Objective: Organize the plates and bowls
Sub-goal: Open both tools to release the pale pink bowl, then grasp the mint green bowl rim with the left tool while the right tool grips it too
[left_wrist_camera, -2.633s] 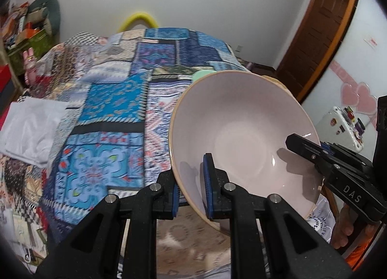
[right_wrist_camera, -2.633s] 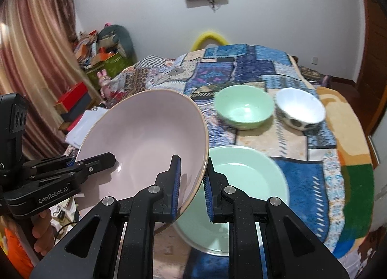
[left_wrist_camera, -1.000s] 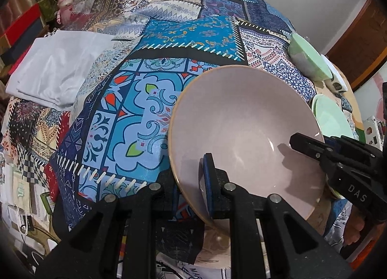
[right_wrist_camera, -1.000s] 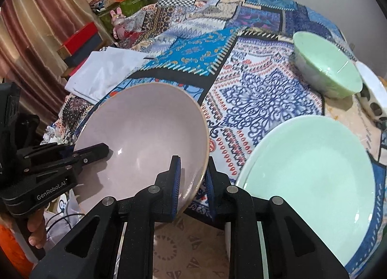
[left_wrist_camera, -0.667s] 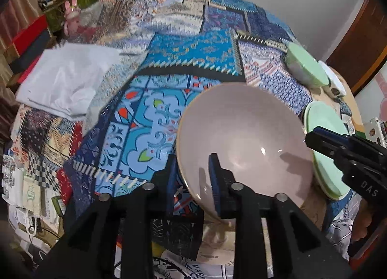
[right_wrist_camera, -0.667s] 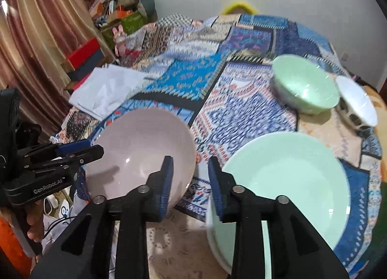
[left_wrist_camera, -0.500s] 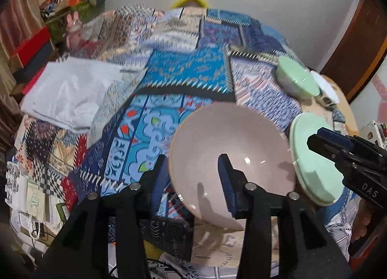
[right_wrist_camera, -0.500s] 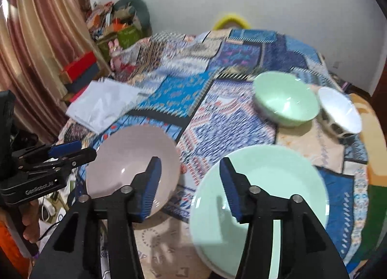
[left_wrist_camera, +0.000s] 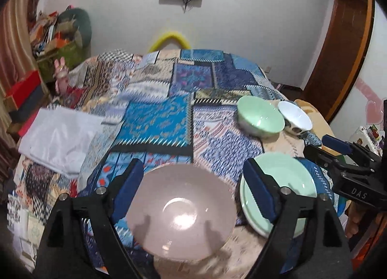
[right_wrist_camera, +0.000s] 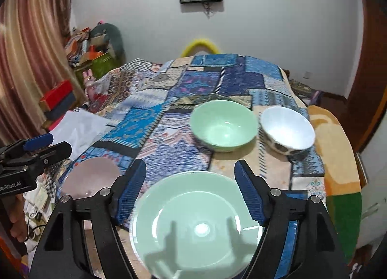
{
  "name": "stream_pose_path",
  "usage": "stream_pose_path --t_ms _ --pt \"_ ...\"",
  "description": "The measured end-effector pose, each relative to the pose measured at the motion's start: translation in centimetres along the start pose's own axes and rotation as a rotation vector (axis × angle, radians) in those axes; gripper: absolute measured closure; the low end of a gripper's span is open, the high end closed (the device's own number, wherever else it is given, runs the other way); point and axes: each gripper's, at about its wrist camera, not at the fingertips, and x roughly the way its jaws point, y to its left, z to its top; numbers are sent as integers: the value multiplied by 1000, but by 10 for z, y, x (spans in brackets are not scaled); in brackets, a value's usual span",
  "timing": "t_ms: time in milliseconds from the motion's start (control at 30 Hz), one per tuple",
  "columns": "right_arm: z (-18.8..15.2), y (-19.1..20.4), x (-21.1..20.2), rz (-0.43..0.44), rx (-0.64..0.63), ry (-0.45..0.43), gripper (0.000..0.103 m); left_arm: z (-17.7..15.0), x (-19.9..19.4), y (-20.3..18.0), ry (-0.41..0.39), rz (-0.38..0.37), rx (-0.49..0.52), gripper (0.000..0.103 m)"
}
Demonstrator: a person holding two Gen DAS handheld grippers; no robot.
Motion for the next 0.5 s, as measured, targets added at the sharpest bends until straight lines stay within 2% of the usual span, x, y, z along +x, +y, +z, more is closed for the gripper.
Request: stream_pose_path --t_ms 200,500 --pt "6 -34 7 -24 65 4 24 20 24 -27 15 -31 20 12" --pt "16 -69 31 -80 101 8 24 52 78 -60 55 -51 52 12"
